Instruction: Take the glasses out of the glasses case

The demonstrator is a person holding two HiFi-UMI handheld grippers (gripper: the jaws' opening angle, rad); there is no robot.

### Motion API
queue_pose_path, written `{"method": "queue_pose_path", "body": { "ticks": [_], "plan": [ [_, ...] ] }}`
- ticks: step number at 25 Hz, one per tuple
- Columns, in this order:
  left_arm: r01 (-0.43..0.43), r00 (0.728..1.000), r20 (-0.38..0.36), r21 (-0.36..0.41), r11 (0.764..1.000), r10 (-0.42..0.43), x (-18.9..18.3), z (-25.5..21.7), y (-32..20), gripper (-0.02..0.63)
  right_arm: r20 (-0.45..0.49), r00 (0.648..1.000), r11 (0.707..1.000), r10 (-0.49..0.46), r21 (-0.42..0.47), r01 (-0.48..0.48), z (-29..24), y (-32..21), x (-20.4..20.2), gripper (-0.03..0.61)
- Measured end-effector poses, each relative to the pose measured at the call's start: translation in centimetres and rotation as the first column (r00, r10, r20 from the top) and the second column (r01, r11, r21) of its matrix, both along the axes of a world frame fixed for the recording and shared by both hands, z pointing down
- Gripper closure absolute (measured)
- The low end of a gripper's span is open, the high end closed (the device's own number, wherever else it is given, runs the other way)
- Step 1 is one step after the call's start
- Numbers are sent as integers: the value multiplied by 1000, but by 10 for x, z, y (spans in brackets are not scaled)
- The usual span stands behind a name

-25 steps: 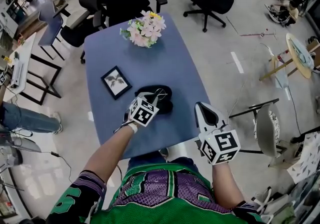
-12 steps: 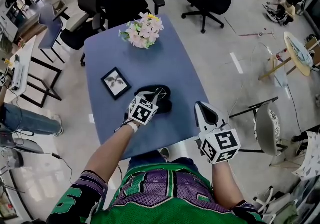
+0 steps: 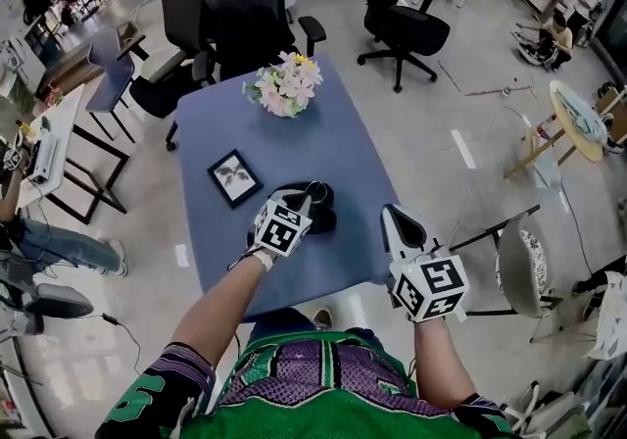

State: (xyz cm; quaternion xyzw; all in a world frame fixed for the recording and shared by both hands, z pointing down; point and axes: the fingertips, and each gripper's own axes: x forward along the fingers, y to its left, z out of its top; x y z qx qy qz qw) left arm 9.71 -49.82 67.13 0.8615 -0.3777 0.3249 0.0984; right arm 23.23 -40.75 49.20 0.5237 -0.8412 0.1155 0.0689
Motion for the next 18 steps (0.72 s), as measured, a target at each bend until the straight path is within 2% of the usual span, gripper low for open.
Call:
{"method": "queue_pose_path", "body": {
  "ticks": [6,12,18],
  "plan": [
    [12,1000,-27,68,998,-10,2,-33,9,595,14,1000,999,3,49,-3,-21,7,-2,575],
    [35,996,-88,129,991,-23,-3,-70,21,595,22,1000,997,-10,81,8,-35,15,-15,575],
    [55,990,-136,141,988,-36,-25,-85,33,595,27,999,995,-18,102,15,-48,16,-31,575]
  ]
}}
